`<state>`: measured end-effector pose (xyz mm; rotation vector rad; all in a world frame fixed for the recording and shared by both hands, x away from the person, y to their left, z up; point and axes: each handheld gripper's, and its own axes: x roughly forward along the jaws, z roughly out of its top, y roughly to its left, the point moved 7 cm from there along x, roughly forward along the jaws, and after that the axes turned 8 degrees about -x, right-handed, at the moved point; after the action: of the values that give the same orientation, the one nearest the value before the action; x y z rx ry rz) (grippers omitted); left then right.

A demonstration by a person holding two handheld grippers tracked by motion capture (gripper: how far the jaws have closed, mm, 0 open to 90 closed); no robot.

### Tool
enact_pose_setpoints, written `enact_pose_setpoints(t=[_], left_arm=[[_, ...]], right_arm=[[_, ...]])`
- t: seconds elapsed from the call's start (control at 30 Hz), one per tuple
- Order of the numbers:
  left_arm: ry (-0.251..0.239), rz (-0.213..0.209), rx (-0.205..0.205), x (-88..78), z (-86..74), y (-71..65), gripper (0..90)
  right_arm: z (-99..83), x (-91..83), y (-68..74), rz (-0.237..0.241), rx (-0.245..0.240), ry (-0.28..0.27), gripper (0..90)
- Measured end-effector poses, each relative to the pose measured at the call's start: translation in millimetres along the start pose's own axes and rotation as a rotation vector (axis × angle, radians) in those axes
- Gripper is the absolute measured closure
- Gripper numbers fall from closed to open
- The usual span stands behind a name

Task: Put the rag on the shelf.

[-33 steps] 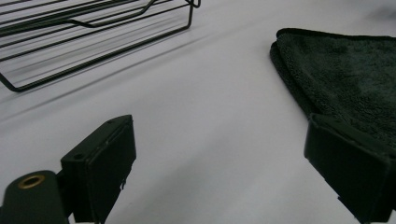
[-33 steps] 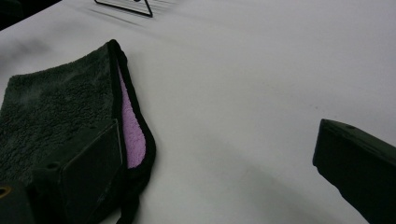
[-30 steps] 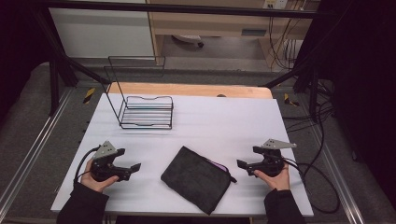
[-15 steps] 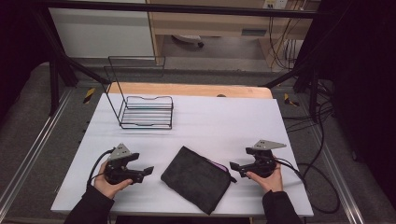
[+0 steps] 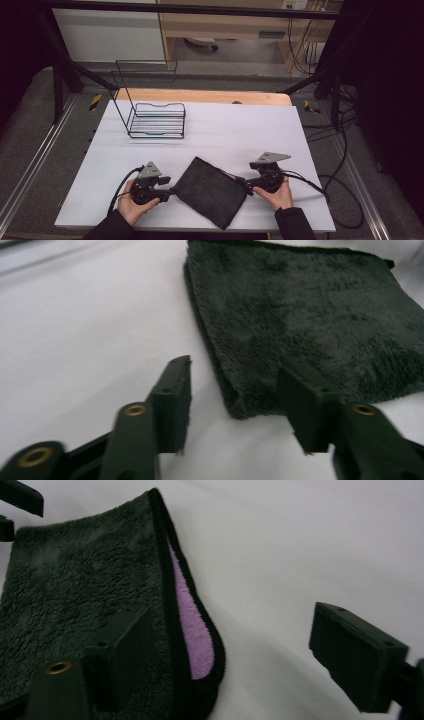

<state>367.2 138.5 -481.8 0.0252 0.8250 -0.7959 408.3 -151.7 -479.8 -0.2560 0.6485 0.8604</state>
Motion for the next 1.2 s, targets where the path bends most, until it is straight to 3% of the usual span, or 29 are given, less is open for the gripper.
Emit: enact_pose_setpoints(t=[0.17, 0.3, 0.47, 0.63, 0.8, 0.97, 1.1, 1.2], left_arm=[[0.038, -0.007, -0.006, 4.3, -5.6, -2.9, 67.2], [0.072, -0.001, -0.011, 8.1, -11.0, -5.0, 71.7], [0.083, 0.001, -0.036, 9.1, -12.7, -5.4, 73.9], [0.102, 0.032, -0.006, 9.9, -12.1, -8.9, 79.5], [0.118, 0.023, -0.011, 8.9, -11.1, -8.3, 84.6], [0.129, 0.000, -0.030, 5.2, -8.4, -5.9, 85.5], [0.116, -0.008, -0.023, -0.7, -2.9, -3.9, 85.6], [0.113, 0.001, -0.025, -4.8, 1.8, 1.9, 85.6]], right_arm=[[-4.1, 9.8, 9.6, 0.052, -0.005, 0.049, 38.0], [-11.7, 15.2, 11.3, 0.064, -0.015, 0.103, 40.7], [-13.2, 16.5, 14.1, 0.093, -0.013, 0.112, 49.5], [-13.5, 16.4, 15.1, 0.098, -0.008, 0.113, 53.6], [-13.9, 15.7, 18.8, 0.131, 0.021, 0.120, 65.5], [-12.5, 13.9, 20.2, 0.137, 0.040, 0.123, 74.3], [-9.0, 12.7, 24.7, 0.115, 0.018, 0.132, 77.2], [-6.8, 12.7, 27.9, 0.109, 0.035, 0.128, 77.9]])
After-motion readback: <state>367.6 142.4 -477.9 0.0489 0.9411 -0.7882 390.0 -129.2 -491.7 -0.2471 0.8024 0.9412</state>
